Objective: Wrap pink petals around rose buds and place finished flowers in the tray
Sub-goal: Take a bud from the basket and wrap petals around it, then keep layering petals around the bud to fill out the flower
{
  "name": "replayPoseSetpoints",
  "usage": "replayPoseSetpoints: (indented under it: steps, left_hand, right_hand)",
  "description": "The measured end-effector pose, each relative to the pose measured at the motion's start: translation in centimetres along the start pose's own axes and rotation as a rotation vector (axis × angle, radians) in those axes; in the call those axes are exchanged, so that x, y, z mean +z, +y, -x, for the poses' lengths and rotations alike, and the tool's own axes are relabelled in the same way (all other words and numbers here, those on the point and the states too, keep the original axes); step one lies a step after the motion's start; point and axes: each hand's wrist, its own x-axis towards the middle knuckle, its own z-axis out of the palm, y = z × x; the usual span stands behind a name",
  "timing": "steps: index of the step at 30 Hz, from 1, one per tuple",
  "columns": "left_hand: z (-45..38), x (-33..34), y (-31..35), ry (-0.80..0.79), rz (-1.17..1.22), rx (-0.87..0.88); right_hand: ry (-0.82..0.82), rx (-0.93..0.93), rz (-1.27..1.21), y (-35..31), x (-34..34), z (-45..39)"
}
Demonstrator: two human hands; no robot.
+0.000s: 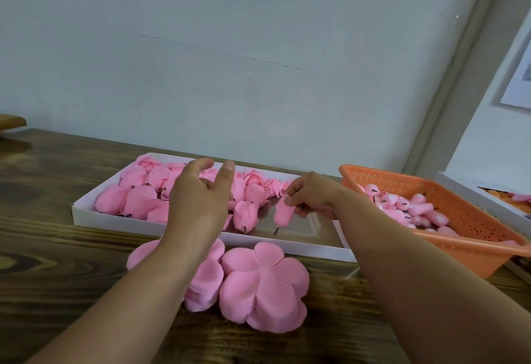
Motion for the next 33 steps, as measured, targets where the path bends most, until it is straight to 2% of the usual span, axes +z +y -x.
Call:
replayPoseSetpoints:
  steps: [5,12,18,22,30,33]
  left_hand:
    - [0.2,0.0,0.2,0.024,-0.002,-0.006]
    - [0.1,0.2,0.0,0.01,0.006,-0.026]
    - [0.3,0.1,-0.1,0.004,0.013,-0.031]
    - [0.4,0.2,-0.1,0.003,0.0,-0.029]
    - [0.6,0.4,0.0,-0.001,-0.033,-0.022]
    - [0.6,0.3,0.0,-0.003,-0.039,-0.016]
  right_hand:
    - [-0.084,0.082,-0.051,0.1,1.9,-0.9]
    - [-0.094,0.13,-0.086,-0.1,3.4,-1.0]
    - [-0.078,0.098,0.171,-0.9,4.5,-0.9]
    - [-0.029,0.105,0.136,-0.5,4.7,-0.8]
    - [-0.044,0.069,0.197,-0.4,4.2,0.0]
    - [0.058,-0.019,0.303,-0.8,1.9,-0.1]
